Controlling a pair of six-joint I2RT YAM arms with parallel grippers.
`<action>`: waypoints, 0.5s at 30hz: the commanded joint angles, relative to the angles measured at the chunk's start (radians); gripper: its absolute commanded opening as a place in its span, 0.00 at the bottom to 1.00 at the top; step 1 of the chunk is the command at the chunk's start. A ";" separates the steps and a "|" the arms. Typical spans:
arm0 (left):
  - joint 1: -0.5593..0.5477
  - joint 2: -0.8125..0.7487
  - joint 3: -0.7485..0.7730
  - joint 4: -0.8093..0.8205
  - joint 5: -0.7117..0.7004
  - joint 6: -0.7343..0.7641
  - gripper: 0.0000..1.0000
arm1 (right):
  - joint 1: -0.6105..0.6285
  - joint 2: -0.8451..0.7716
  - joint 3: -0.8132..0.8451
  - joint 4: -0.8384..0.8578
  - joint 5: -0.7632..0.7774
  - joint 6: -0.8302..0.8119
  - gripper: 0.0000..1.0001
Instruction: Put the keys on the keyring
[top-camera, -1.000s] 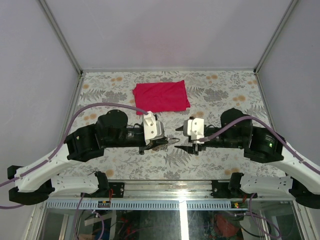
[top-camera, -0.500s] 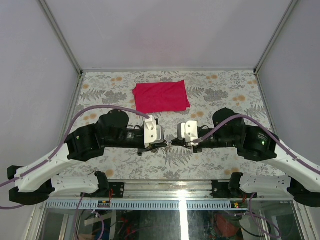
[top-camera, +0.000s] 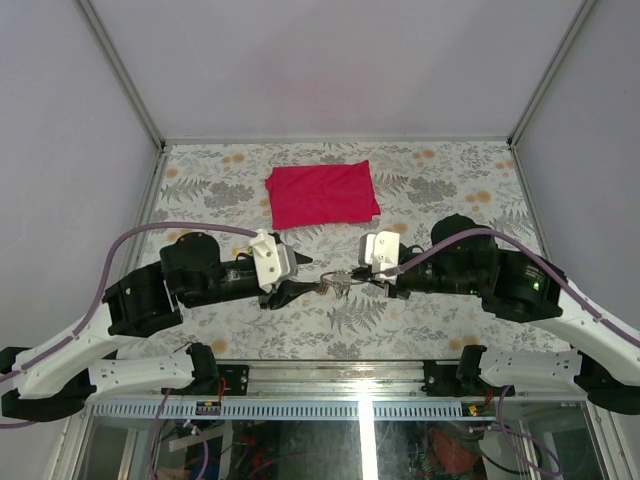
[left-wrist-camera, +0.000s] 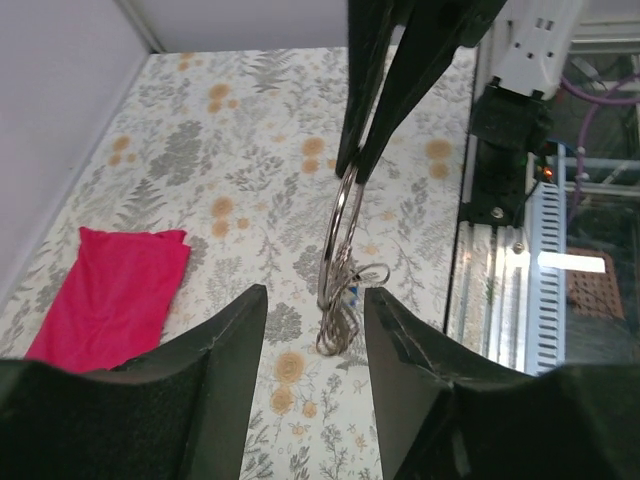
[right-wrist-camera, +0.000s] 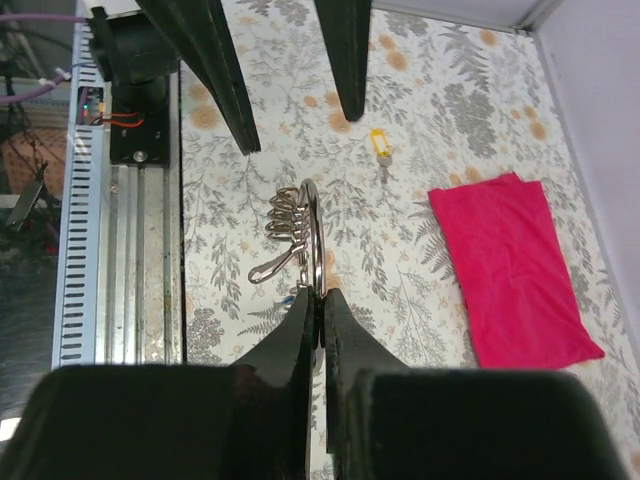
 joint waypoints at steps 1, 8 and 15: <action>0.002 -0.055 -0.066 0.140 -0.153 -0.035 0.46 | 0.002 -0.033 0.098 -0.028 0.096 0.050 0.00; 0.003 -0.067 -0.126 0.206 -0.201 -0.017 0.46 | 0.002 -0.083 0.084 -0.013 0.088 0.048 0.00; 0.002 -0.113 -0.174 0.287 -0.140 -0.048 0.47 | 0.002 -0.169 0.012 0.110 0.070 -0.026 0.00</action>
